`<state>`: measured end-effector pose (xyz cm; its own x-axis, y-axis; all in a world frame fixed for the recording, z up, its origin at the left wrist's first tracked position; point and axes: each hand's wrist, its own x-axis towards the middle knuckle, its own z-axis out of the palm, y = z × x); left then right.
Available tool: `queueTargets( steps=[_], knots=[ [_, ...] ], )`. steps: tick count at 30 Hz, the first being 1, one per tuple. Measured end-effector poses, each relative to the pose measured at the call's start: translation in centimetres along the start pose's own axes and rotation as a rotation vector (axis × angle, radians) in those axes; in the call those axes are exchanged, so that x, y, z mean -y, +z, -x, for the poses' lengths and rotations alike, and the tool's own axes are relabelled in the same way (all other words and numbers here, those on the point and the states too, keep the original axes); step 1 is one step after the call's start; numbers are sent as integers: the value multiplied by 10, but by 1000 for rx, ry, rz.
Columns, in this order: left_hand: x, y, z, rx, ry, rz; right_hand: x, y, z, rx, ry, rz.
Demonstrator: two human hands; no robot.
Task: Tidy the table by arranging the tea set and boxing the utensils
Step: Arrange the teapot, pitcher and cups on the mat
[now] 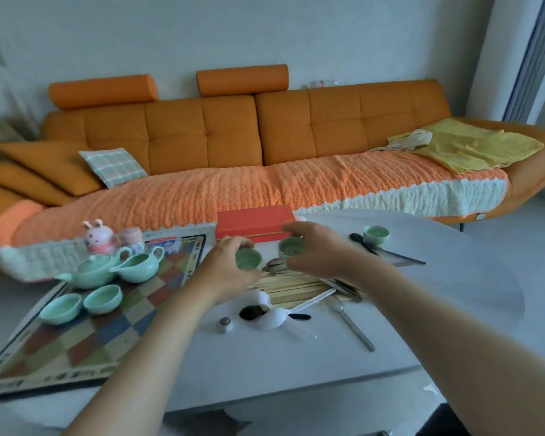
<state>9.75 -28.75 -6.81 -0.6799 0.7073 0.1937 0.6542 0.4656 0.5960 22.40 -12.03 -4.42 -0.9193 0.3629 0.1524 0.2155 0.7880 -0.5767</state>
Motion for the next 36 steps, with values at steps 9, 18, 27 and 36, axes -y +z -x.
queueTargets(
  steps=[9, 18, 27, 36],
  knots=[
    [100, -82, 73, -21, -256, 20, 105, 102, -32, 171, -197, -41],
    [168, -135, 124, -48, -390, -129, 164, 189, -41, 331, -244, -3],
    [214, -148, 140, -47, -421, -104, 184, 222, -38, 306, -170, -79],
    [237, -157, 145, -227, -470, -45, 211, 250, -43, 286, -132, -146]
  ],
)
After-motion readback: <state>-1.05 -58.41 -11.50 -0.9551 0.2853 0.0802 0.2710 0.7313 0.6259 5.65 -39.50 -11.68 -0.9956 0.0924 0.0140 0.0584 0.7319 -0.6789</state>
